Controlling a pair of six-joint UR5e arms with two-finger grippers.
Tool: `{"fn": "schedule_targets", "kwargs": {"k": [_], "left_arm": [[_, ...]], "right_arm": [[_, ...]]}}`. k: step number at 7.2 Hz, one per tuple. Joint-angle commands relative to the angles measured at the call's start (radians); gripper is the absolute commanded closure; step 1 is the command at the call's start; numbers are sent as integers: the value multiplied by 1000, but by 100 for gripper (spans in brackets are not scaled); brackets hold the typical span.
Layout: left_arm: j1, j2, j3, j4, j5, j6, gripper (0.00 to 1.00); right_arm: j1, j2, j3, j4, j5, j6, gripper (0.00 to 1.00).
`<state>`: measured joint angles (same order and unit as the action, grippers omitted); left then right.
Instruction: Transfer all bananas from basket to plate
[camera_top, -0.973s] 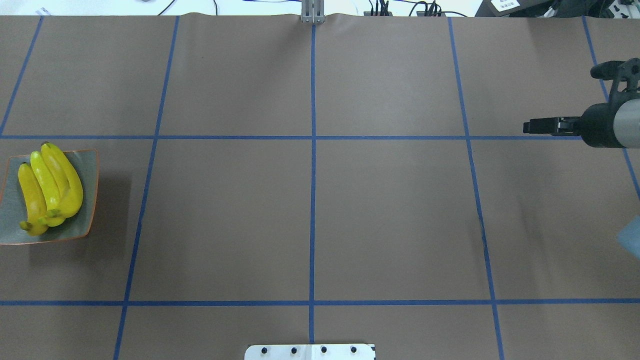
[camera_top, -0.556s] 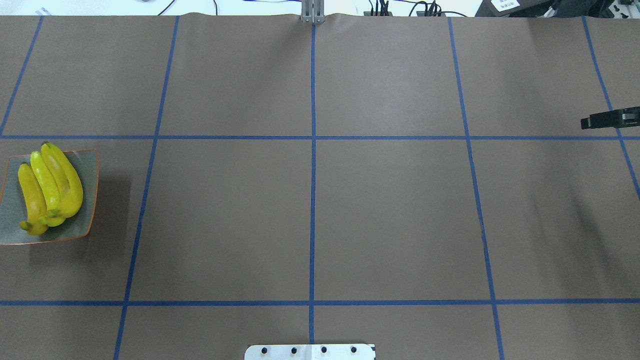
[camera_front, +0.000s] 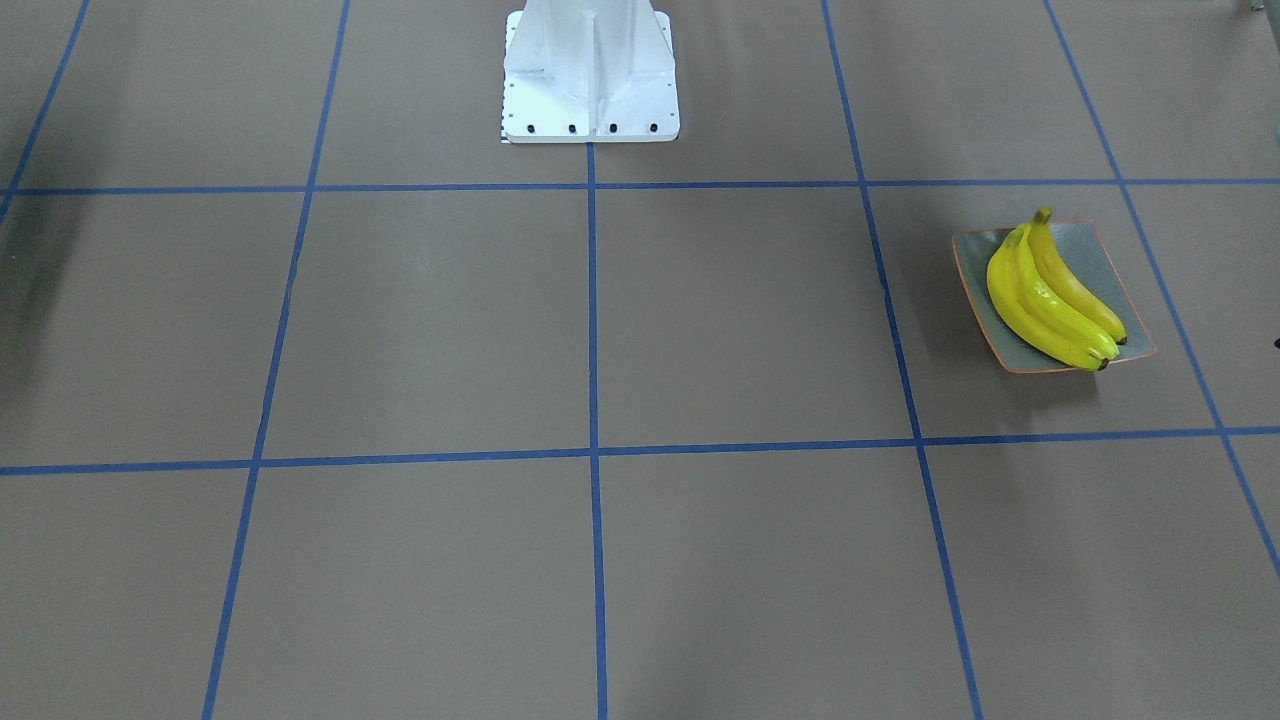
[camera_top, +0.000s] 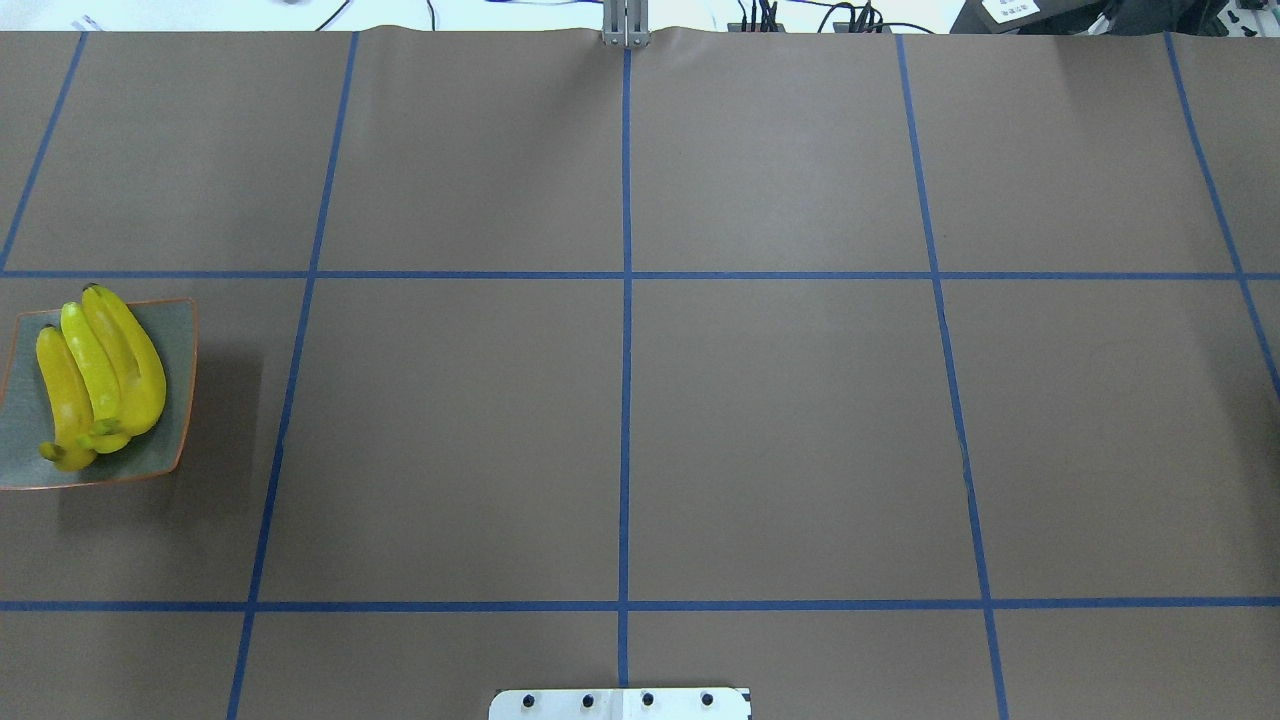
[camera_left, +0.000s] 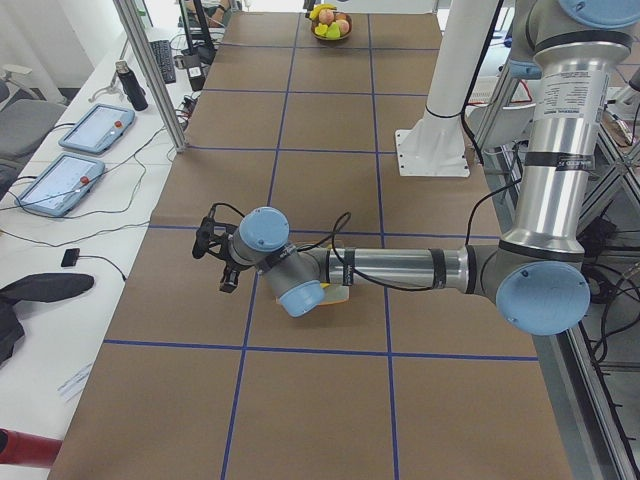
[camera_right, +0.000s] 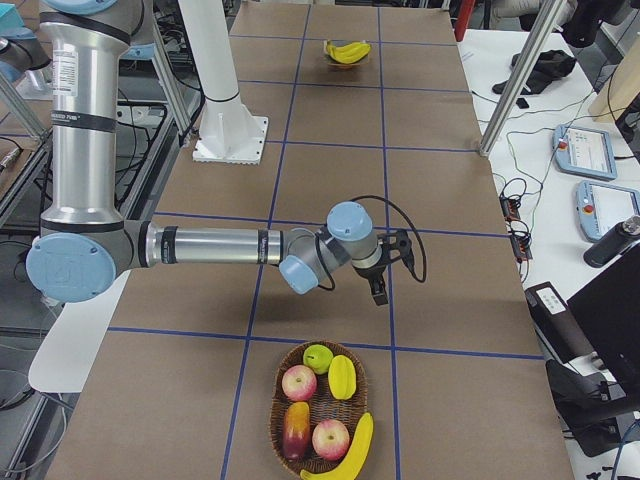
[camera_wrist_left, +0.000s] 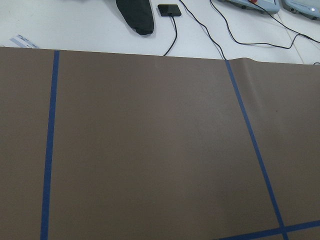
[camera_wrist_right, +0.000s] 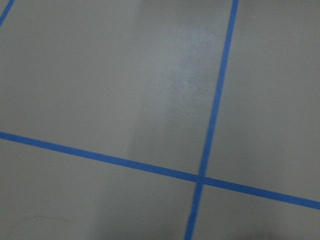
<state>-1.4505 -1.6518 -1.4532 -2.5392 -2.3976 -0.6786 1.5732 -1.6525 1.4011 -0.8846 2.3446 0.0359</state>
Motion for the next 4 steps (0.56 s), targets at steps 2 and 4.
{"fn": "schedule_targets", "kwargs": {"k": [2, 4], "left_arm": [[7, 15, -1, 0, 0, 1, 1], [7, 18, -4, 0, 0, 1, 1]], "right_arm": [[164, 22, -171, -132, -2, -401, 0], [227, 94, -218, -314, -5, -627, 0]]}}
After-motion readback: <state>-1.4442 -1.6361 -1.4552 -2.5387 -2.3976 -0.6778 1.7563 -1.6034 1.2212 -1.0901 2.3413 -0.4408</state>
